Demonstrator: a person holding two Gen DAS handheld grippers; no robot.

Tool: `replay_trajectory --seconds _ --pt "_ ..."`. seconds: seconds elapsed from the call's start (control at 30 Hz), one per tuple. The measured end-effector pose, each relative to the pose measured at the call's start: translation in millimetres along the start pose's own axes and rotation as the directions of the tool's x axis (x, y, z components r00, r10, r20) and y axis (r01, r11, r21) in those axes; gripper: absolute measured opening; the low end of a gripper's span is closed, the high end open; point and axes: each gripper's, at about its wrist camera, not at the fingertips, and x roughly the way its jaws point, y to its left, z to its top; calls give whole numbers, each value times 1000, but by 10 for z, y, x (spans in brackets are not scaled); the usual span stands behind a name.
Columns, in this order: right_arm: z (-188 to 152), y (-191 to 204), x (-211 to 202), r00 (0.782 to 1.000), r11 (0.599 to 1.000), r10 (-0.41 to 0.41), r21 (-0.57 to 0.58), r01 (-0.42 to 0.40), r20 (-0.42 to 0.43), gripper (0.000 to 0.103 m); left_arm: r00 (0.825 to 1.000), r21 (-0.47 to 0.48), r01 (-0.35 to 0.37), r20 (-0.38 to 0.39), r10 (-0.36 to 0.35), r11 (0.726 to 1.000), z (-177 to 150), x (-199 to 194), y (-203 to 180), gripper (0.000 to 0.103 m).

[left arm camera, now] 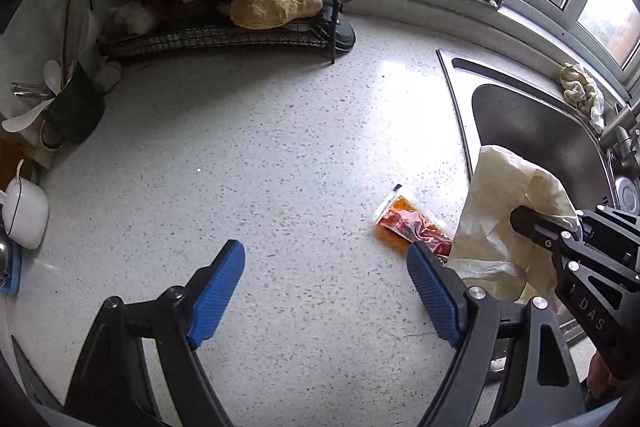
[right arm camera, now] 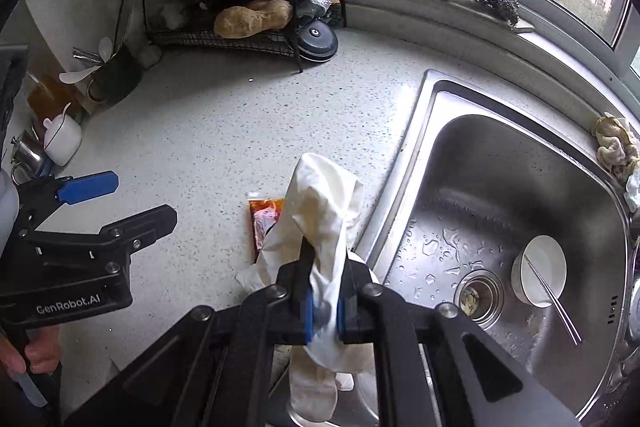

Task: Collect trash
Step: 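Lift the white gloves off the counter with the right tool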

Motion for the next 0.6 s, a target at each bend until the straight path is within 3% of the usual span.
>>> replay_trajectory --seconds 0.4,0.6 --pt "66 -435 205 999 1000 -2 -17 2 -34 7 998 5 -24 -53 24 1000 113 327 -332 82" --pt "61 -510 234 999 1000 6 -6 -6 -36 7 996 36 3 -94 1 999 89 408 -428 82"
